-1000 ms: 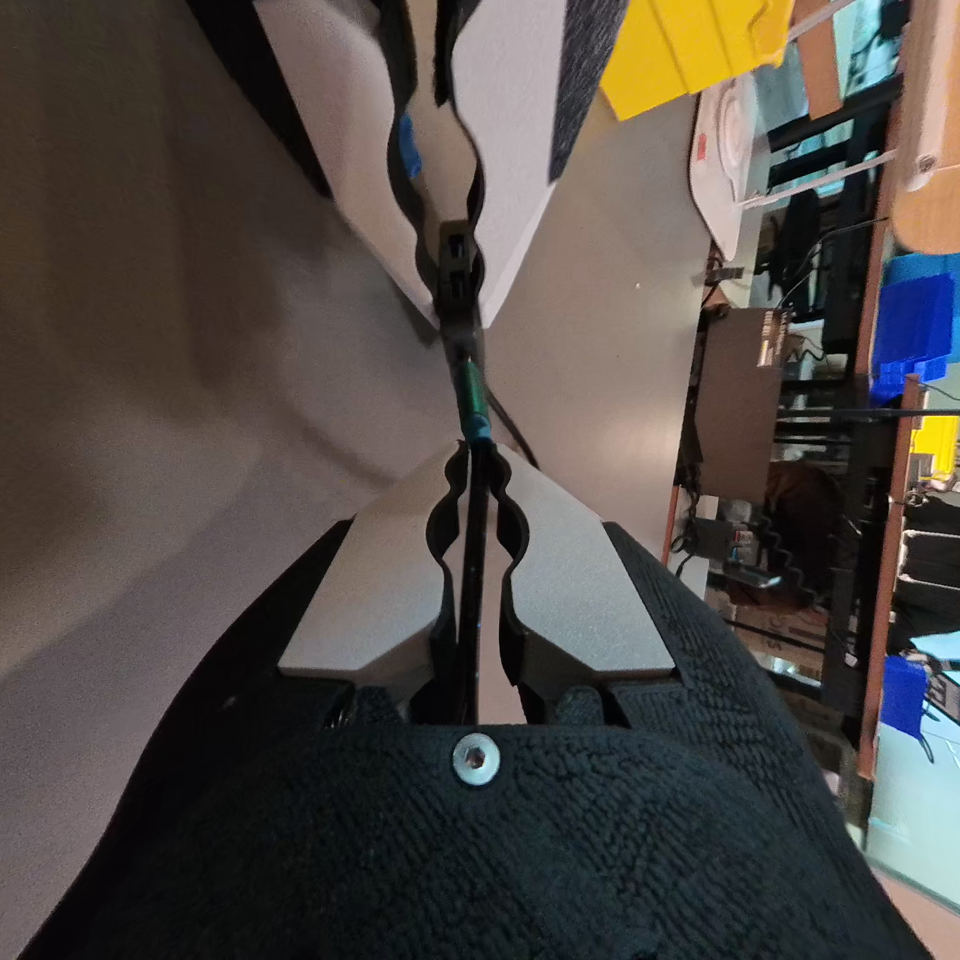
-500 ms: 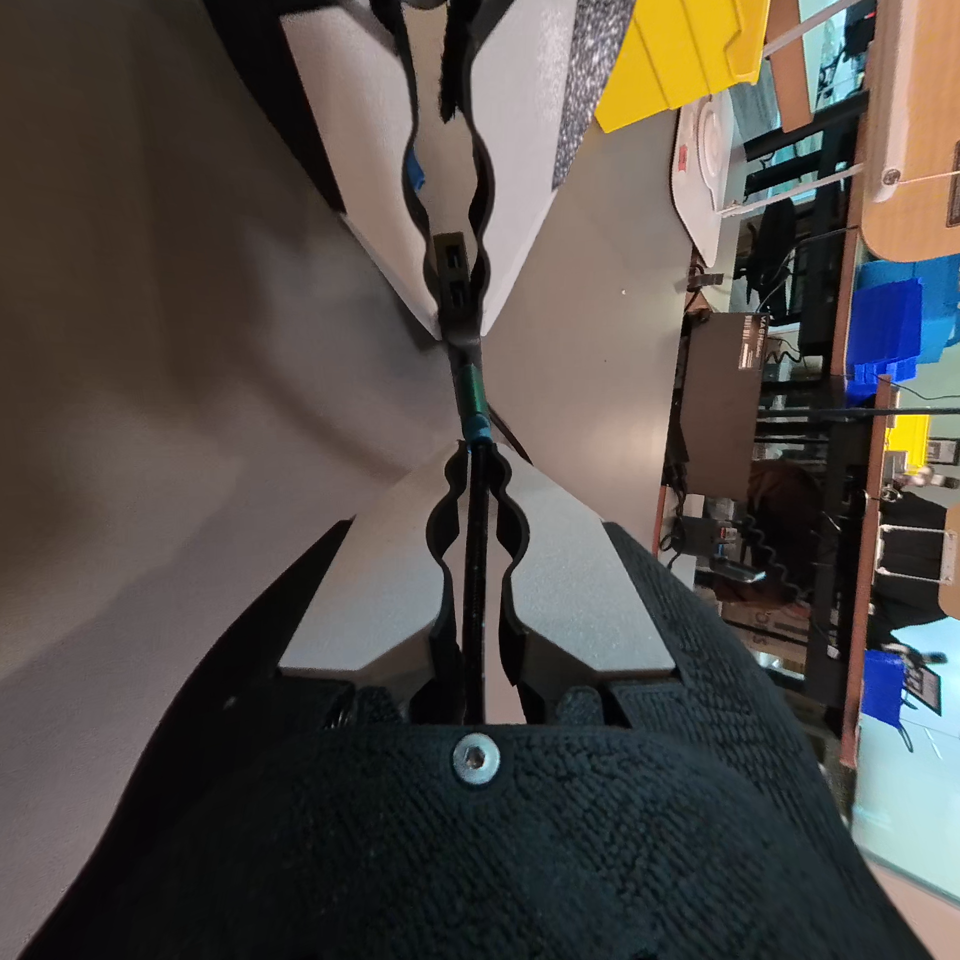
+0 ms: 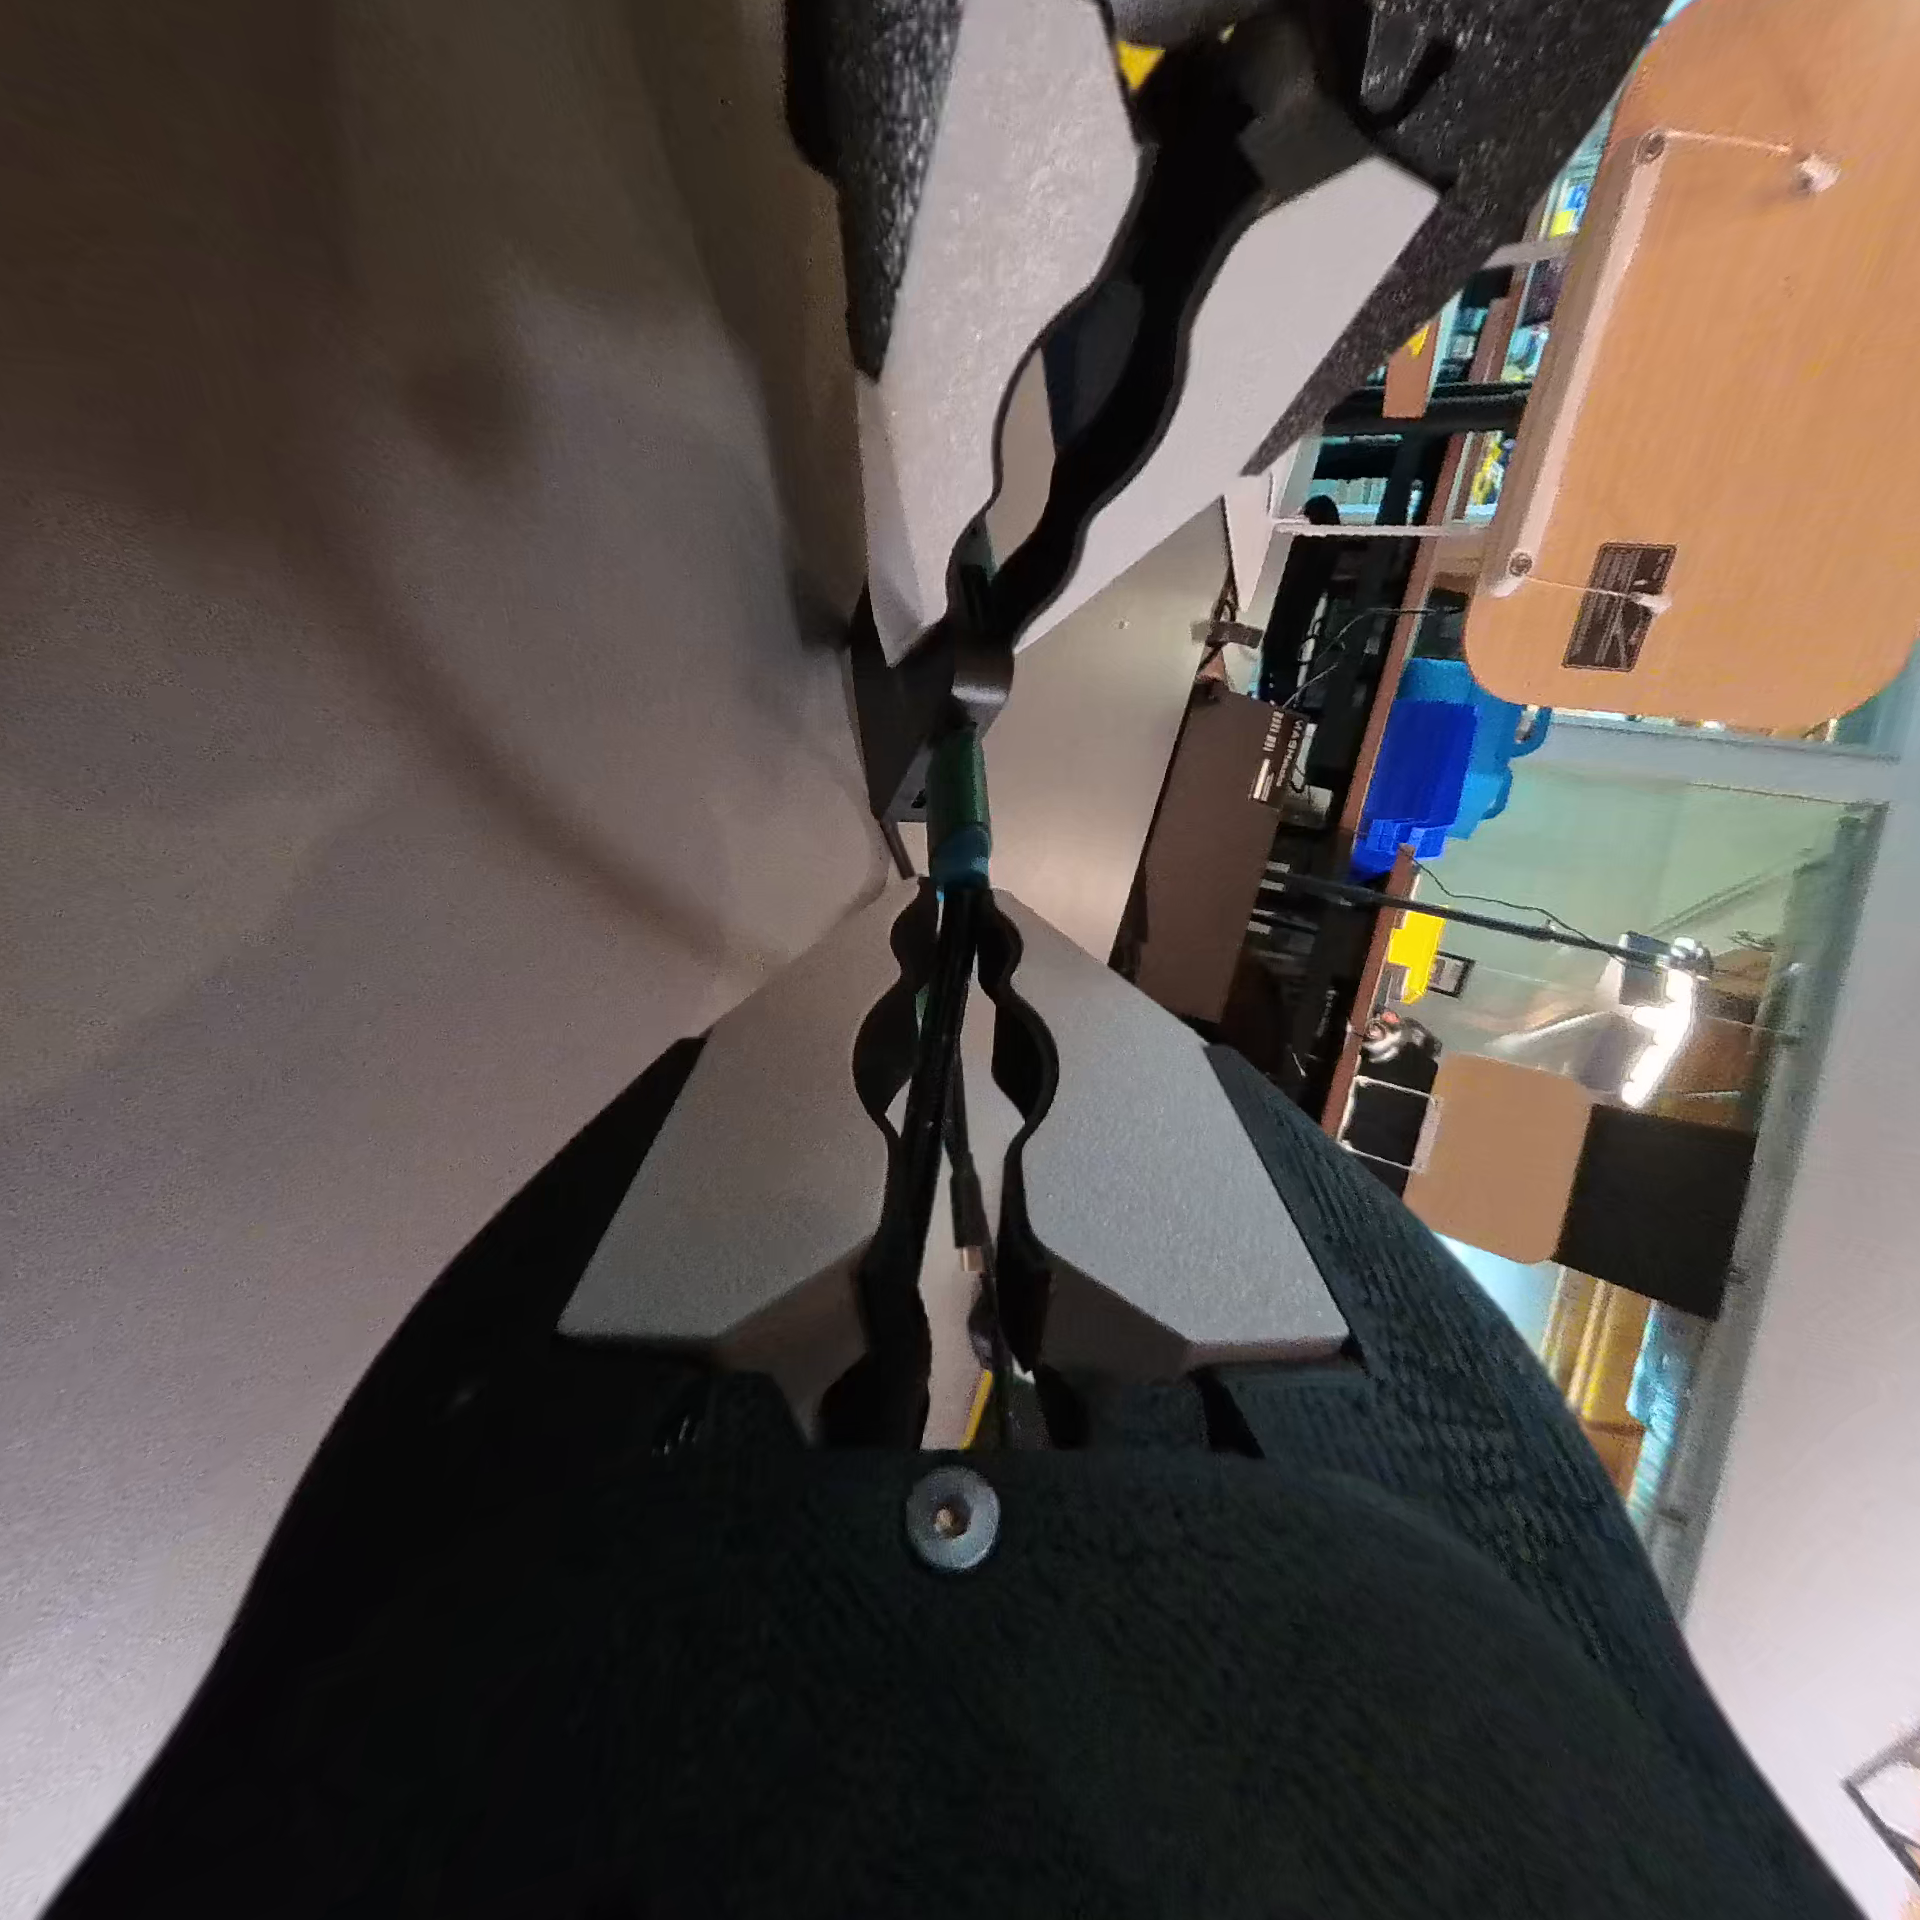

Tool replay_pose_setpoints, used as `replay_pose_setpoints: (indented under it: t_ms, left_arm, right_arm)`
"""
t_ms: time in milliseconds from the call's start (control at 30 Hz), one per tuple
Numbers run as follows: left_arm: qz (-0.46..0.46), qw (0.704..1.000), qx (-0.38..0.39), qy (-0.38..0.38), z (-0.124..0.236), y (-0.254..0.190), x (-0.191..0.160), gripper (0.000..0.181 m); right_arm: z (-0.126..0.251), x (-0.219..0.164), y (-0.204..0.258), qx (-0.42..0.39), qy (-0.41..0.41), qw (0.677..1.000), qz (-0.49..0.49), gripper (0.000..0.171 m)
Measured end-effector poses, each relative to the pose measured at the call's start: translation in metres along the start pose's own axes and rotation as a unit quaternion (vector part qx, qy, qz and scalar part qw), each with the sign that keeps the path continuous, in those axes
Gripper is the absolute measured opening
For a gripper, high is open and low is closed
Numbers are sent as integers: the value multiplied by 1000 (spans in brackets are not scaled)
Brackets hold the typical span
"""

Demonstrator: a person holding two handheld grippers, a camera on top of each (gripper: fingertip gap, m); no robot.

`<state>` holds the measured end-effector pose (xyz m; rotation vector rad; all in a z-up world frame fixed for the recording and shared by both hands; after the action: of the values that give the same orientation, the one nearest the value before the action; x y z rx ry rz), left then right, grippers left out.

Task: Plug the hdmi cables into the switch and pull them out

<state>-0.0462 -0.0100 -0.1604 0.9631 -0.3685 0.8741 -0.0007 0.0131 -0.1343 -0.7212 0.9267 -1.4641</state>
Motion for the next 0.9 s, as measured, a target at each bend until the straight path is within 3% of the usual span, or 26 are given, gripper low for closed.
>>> replay_pose_setpoints:
  t_ms: [33, 333, 900]
  left_arm:
    - [-6, 1000, 1, 2, 0, 0, 0, 11]
    - [13, 1000, -2, -5, 0, 0, 1, 11]
    - [0, 1000, -5, -24, -3, -3, 4, 11]
  right_arm:
    - [0, 0, 0, 9, -4, 1000, -9, 5]
    - [-3, -3, -4, 41, -19, 995, -89, 4]
    - [-6, -5, -2, 70, -24, 992, -106, 4]
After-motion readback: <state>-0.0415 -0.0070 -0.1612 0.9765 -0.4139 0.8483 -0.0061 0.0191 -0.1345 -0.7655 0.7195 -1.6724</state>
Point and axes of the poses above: each gripper's, where its closed fingertips meet, z back along the fingers, x out of its top, y = z × x across the jaws, the point moved 1 cm from there along z, back along the fingers, and after that the axes turned 7 degrees about z, right-handed, at the moved point
